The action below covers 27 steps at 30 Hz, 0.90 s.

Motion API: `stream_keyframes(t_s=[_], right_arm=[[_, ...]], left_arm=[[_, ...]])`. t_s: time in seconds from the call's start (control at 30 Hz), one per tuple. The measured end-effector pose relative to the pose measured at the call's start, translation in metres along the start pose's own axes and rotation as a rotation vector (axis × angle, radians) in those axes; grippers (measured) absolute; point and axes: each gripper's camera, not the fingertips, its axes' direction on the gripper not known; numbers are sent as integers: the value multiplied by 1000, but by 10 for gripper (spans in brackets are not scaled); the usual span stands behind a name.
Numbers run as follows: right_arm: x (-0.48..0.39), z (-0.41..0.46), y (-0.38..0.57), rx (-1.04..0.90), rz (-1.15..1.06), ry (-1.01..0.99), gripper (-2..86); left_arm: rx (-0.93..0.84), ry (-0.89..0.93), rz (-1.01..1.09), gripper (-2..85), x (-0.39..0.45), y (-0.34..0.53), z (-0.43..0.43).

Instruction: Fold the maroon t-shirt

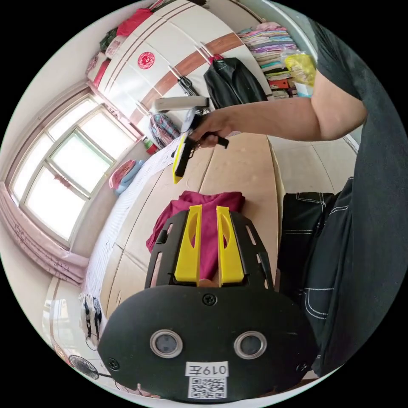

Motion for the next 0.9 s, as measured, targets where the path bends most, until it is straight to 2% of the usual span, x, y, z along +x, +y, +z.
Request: stream_keyframes(t_s=[0.1, 0.17, 0.33, 0.47, 0.57, 0.67, 0.9], right_arm=[[28, -7, -53, -49, 89, -76, 23], [52, -10, -82, -66, 209, -194, 74], [93, -20, -112, 16, 443, -442, 91], [92, -19, -159, -46, 472, -459, 103], [84, -17, -196, -90, 459, -453, 70], [75, -30, -229, -58, 432, -430, 29], [55, -45, -285, -13, 411, -421, 8]], left_arm=[[-17, -38, 70, 60, 23, -18, 15], [-11, -30, 107, 67, 36, -25, 18], [-27, -22, 159, 81, 56, -36, 24], [-52, -48, 192, 86, 66, -45, 30], [-72, -67, 215, 80, 74, -52, 34], [-100, -90, 221, 60, 80, -60, 40], [-118, -72, 169, 16, 73, -76, 41]])
